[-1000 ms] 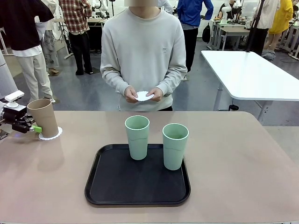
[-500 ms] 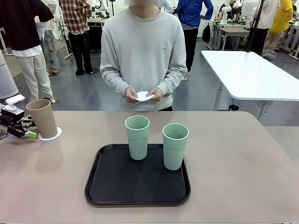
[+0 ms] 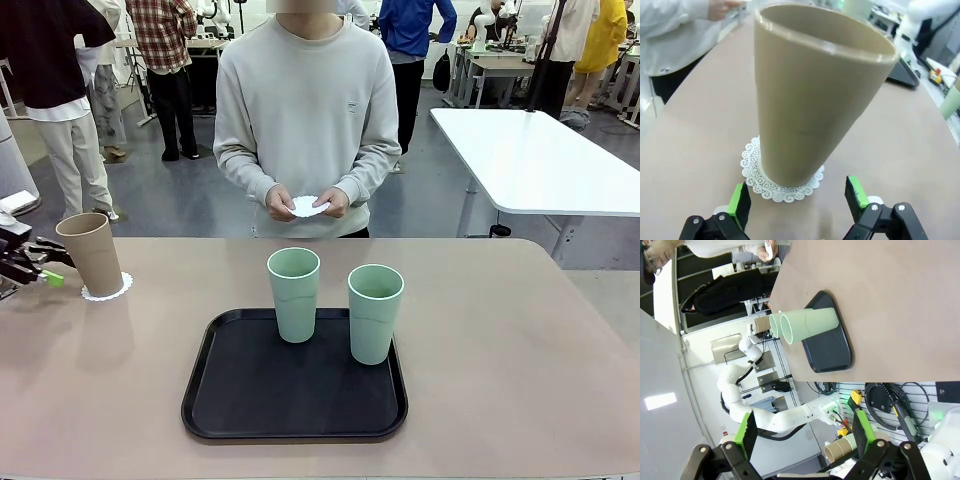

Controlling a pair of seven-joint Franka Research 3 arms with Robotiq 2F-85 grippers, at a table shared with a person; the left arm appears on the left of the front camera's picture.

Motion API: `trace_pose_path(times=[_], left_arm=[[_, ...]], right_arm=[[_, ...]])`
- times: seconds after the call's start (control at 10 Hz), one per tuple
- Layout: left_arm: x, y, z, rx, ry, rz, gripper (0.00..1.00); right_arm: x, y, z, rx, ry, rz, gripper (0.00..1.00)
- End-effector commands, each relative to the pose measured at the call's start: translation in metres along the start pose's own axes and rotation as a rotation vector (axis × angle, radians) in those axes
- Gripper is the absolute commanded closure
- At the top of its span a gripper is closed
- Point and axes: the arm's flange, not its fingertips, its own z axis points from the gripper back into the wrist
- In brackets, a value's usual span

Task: Place coasters on the table and set cups on them.
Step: Pick up one Reusable plastic cup and place it on a coaster set by the human.

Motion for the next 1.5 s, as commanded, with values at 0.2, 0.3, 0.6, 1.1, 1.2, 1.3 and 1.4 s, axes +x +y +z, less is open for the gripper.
trace_pose_path(times=[0.2, 0.3, 0.6, 1.1, 1.2, 1.3, 1.4], left_arm=[[0.087, -0.125, 0.027, 0.361, 0.018, 0.185, 0.0], [0.106, -0.149, 0.028, 0.433, 0.041, 0.239, 0.0], [0.167, -0.189, 0.044, 0.532, 0.095, 0.322, 0.0], [0.225, -0.23, 0.016, 0.486, 0.391, 0.558, 0.0], [0.229, -0.235, 0.011, 0.48, 0.406, 0.571, 0.0], [0.231, -0.239, 0.007, 0.496, 0.395, 0.572, 0.0], [0.226, -0.242, 0.007, 0.527, 0.401, 0.548, 0.0]], right_arm=[[-0.001, 0.0, 0.0, 0.012, 0.002, 0.008, 0.0], [-0.001, 0.0, 0.0, 0.012, 0.002, 0.008, 0.0], [-0.001, 0.0, 0.0, 0.012, 0.002, 0.008, 0.0], [-0.001, 0.0, 0.0, 0.012, 0.002, 0.008, 0.0], [-0.001, 0.0, 0.0, 0.012, 0.002, 0.008, 0.0], [-0.001, 0.0, 0.0, 0.012, 0.002, 0.008, 0.0], [-0.001, 0.0, 0.0, 0.012, 0.002, 0.008, 0.0]])
